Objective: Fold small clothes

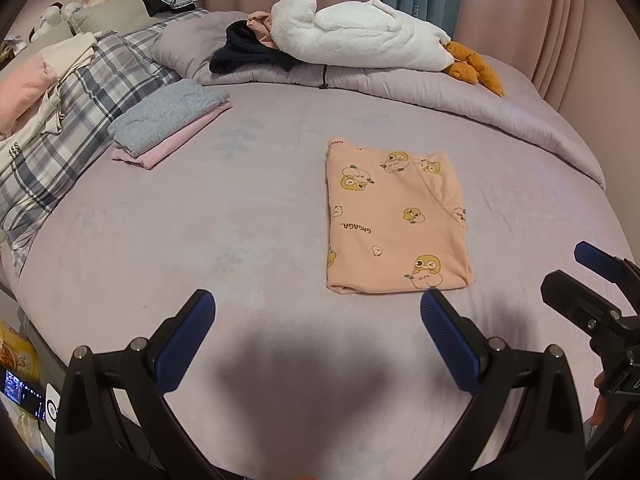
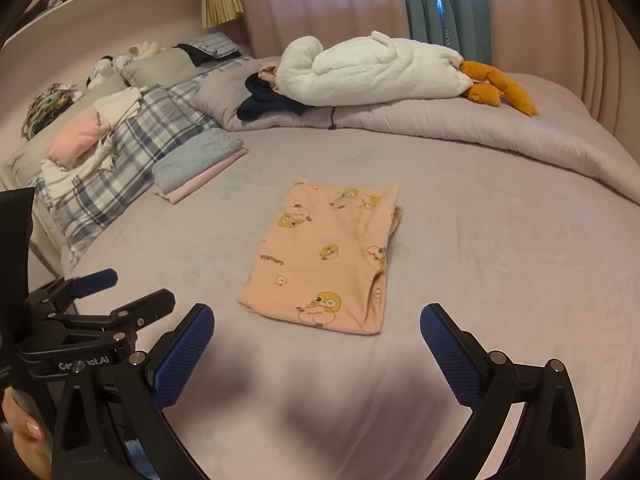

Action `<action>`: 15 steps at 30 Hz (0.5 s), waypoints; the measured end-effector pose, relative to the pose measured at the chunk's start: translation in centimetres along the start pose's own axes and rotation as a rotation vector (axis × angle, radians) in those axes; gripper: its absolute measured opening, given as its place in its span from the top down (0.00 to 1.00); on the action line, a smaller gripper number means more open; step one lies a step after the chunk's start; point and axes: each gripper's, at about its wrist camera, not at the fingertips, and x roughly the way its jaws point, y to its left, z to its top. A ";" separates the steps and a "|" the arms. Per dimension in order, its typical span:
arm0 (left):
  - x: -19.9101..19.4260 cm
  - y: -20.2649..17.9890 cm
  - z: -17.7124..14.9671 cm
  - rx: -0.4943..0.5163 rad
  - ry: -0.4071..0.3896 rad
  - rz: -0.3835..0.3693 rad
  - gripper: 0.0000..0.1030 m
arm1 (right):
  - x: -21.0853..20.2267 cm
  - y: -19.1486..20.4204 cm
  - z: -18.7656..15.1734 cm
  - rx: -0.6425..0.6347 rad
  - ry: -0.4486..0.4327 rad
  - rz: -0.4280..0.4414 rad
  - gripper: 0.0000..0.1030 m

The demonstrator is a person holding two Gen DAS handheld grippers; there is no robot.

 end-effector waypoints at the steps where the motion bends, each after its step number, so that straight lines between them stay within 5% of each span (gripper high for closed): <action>1: 0.0 0.0 0.0 0.000 0.001 -0.001 0.00 | 0.1 0.0 0.0 0.000 0.002 0.001 0.01; 15: 0.7 0.1 0.2 -0.002 0.018 -0.008 0.00 | 0.6 0.2 0.2 0.003 0.016 -0.004 0.01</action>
